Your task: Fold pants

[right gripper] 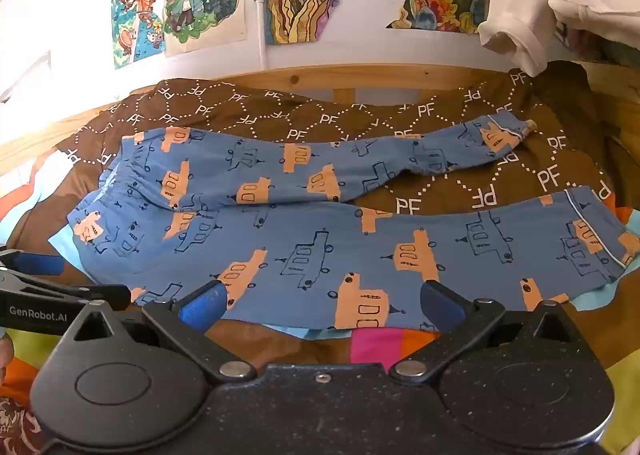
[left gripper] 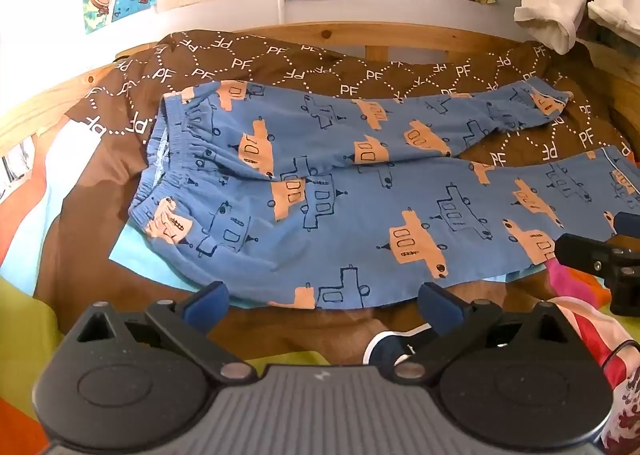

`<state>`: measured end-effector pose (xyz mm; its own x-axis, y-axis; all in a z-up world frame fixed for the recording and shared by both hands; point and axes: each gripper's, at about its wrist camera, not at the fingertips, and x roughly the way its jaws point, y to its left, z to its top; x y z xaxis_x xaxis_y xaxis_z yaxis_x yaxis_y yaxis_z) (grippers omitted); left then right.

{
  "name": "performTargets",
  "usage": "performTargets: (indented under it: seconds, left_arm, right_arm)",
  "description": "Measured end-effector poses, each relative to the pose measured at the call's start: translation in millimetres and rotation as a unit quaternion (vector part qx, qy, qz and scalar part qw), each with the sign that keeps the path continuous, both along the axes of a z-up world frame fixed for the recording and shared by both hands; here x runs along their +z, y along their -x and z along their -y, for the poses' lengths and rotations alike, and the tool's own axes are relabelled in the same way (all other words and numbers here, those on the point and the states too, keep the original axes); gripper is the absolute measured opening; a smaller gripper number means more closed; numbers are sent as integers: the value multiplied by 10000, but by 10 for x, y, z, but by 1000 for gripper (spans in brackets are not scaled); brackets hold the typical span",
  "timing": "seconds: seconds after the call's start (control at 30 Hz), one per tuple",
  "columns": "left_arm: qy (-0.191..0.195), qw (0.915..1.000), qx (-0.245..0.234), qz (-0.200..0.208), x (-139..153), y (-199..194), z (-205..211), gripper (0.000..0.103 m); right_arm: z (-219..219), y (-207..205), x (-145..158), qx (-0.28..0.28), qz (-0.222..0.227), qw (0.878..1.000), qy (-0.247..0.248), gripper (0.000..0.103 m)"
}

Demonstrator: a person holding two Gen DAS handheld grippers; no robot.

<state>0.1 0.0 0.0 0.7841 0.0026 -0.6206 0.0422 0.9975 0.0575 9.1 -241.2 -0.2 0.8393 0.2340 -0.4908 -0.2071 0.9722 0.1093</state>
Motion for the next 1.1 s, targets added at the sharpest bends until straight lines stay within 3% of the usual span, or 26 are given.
performTargets:
  seconds: [1.1]
  left_arm:
    - [-22, 10000, -12, -24, -17, -6, 39, 103]
  right_arm:
    - [30, -22, 13, -58, -14, 10000, -27, 102]
